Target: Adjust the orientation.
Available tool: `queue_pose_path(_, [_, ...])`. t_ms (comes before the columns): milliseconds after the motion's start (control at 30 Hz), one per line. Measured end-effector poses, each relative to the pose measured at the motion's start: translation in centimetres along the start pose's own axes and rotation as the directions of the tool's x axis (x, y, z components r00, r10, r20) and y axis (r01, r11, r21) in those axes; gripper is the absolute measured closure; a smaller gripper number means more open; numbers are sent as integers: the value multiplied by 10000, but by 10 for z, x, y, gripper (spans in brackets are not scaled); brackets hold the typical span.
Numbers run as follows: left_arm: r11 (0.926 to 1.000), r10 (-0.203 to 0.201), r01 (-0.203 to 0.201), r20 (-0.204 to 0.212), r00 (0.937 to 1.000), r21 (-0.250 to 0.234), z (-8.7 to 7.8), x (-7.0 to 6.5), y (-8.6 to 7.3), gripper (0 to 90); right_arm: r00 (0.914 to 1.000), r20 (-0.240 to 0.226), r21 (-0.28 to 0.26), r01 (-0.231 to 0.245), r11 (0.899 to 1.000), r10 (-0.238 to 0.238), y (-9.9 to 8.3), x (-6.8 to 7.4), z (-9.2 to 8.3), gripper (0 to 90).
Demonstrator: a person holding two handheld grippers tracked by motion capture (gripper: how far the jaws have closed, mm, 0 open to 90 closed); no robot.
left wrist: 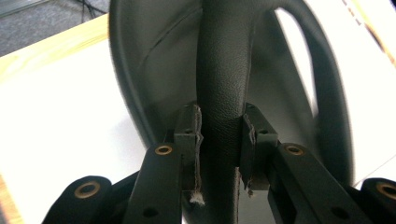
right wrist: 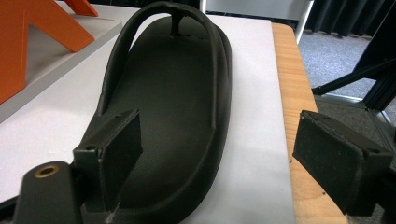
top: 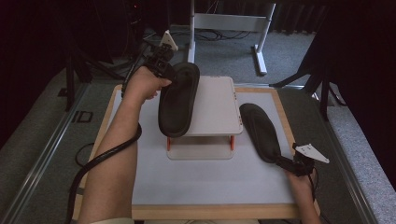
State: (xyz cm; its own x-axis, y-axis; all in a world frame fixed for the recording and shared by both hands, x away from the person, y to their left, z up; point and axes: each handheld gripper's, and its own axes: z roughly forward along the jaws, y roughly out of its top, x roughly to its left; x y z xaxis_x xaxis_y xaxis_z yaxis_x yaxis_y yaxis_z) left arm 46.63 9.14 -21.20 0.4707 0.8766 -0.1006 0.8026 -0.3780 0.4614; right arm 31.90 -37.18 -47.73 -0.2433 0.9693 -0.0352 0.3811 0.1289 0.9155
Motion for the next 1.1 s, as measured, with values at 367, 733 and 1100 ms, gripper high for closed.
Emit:
queue_pose_path(367, [9987,-400,416,-526,9978,301,25,-14,10,715,10000,-10,1,13,10000,-13,0,0,0,146])
queue_pose_path(733, [9973,-309,354,-710,9970,637,45,-19,12,708,10000,-31,-13,55,10000,-55,0,0,0,146])
queue_pose_path(1100, [9998,14,-20,-300,9995,-208,29,-15,8,455,10000,-41,-31,52,10000,-52,0,0,0,146])
